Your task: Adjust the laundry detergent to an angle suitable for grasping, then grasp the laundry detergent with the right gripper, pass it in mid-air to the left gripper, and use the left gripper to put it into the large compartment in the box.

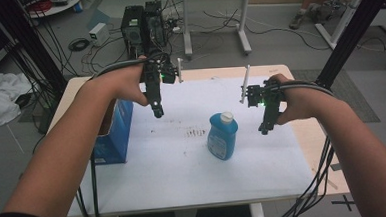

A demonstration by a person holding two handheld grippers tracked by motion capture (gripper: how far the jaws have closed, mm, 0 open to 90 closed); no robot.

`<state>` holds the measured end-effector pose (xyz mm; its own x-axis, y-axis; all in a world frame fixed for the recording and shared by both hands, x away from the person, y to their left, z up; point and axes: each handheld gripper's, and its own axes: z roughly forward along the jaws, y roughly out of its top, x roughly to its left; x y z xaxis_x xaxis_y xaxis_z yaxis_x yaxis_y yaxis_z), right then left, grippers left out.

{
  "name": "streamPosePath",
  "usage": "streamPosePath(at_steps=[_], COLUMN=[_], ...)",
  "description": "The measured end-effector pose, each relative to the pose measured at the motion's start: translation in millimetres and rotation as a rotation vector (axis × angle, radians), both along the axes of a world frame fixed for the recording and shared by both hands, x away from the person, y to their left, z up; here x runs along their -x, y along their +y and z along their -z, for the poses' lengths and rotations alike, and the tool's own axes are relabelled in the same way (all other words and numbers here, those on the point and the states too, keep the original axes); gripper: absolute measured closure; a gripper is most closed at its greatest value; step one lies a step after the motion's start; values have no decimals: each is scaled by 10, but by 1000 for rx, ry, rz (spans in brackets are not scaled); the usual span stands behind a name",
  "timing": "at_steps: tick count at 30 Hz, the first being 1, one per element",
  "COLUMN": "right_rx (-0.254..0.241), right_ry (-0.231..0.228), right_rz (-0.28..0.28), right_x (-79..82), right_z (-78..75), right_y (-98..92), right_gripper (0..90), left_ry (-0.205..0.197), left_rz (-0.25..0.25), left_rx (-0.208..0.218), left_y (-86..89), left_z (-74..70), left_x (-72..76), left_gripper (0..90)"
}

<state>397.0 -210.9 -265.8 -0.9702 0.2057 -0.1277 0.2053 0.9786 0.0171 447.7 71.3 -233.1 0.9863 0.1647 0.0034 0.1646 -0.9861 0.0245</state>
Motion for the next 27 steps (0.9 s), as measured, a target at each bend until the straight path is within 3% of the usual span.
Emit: streamPosePath(at_steps=[27], right_rx=[-5], right_ry=[7], right_rz=[24], right_x=[-15], right_z=[65], right_y=[-57], right_gripper=[39], left_ry=[-13], left_rz=[1], left_rx=[1], left_y=[3], left_z=[-3], left_x=[15], left_gripper=[17])
